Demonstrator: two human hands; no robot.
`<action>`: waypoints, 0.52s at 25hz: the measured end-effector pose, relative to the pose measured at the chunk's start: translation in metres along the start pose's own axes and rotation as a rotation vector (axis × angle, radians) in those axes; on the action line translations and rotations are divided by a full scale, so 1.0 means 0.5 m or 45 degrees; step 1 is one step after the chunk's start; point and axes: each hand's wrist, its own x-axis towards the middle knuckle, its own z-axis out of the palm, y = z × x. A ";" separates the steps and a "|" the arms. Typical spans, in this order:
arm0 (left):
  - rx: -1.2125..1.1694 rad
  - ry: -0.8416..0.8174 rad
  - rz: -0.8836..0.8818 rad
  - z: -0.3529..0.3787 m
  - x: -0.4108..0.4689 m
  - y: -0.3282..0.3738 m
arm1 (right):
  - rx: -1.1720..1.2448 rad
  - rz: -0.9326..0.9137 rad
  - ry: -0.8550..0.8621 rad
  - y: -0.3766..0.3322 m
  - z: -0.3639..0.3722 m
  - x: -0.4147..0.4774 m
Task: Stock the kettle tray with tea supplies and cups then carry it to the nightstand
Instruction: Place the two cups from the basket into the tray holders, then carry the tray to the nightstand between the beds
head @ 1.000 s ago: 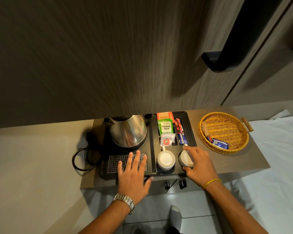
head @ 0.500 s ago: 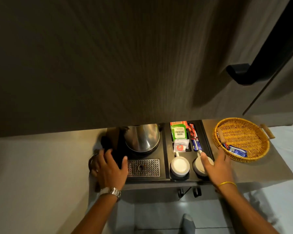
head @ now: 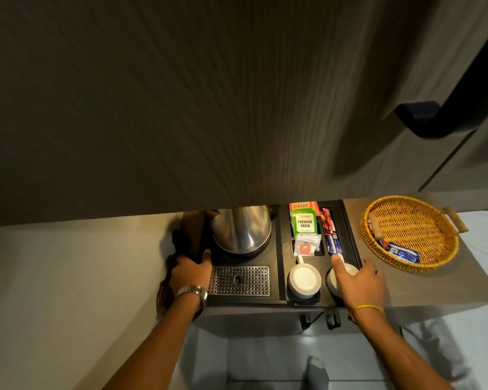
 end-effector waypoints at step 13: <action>-0.783 -0.794 -0.241 -0.042 -0.031 -0.058 | 0.480 0.303 -0.393 0.075 -0.042 0.039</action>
